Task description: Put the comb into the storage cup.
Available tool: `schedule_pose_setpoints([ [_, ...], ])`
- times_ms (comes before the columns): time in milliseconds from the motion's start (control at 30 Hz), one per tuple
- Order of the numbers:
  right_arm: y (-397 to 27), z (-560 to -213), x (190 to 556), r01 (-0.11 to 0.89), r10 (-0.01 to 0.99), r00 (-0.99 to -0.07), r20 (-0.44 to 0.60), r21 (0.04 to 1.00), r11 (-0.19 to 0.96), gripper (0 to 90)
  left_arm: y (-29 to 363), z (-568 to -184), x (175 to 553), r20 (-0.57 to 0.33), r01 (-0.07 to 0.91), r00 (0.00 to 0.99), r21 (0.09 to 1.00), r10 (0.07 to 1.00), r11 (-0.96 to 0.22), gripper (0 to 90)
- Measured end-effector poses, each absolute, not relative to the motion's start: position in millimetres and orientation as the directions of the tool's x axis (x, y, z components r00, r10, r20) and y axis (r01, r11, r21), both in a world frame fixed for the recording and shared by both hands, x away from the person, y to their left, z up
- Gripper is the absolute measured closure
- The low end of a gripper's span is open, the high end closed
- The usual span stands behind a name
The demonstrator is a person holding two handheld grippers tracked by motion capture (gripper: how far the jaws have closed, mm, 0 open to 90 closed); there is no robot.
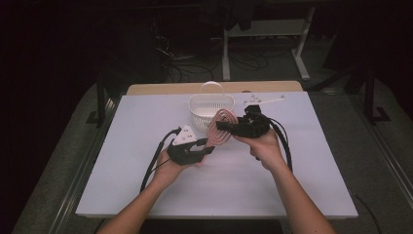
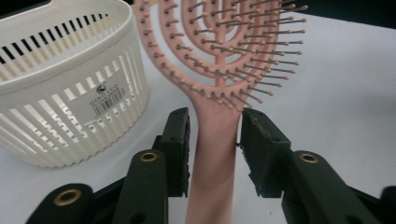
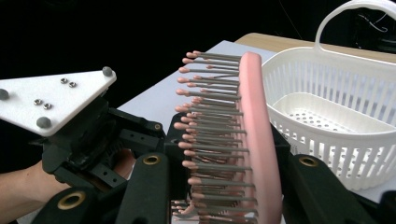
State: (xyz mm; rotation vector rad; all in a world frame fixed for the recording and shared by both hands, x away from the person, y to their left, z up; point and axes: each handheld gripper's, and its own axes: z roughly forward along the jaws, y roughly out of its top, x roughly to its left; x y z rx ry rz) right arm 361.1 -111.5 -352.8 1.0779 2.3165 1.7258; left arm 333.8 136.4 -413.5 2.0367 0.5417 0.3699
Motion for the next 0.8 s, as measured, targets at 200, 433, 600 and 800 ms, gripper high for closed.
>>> schedule_pose_setpoints([
  [200, -116.0, -351.5, 361.7, 0.487, 0.565, -0.751, 0.343, 0.865, 0.122, 62.8, 146.1, -407.5, 337.5, -0.006, 0.252, 0.864, 0.871, 0.503, -0.421, 53.6],
  [433, -120.5, -349.8, 361.9, 0.48, 0.572, -0.748, 0.336, 0.869, 0.117, 62.8, 155.7, -402.9, 338.3, -0.031, 0.262, 0.881, 0.863, 0.472, -0.432, 43.5],
  [600, -123.2, -349.4, 362.7, 0.478, 0.579, -0.745, 0.333, 0.871, 0.114, 62.9, 162.5, -402.5, 338.2, -0.058, 0.278, 0.892, 0.853, 0.449, -0.442, 34.7],
  [800, -125.4, -348.6, 362.5, 0.473, 0.583, -0.744, 0.327, 0.874, 0.113, 62.8, 168.8, -400.8, 337.4, -0.065, 0.278, 0.896, 0.853, 0.439, -0.441, 24.5],
])
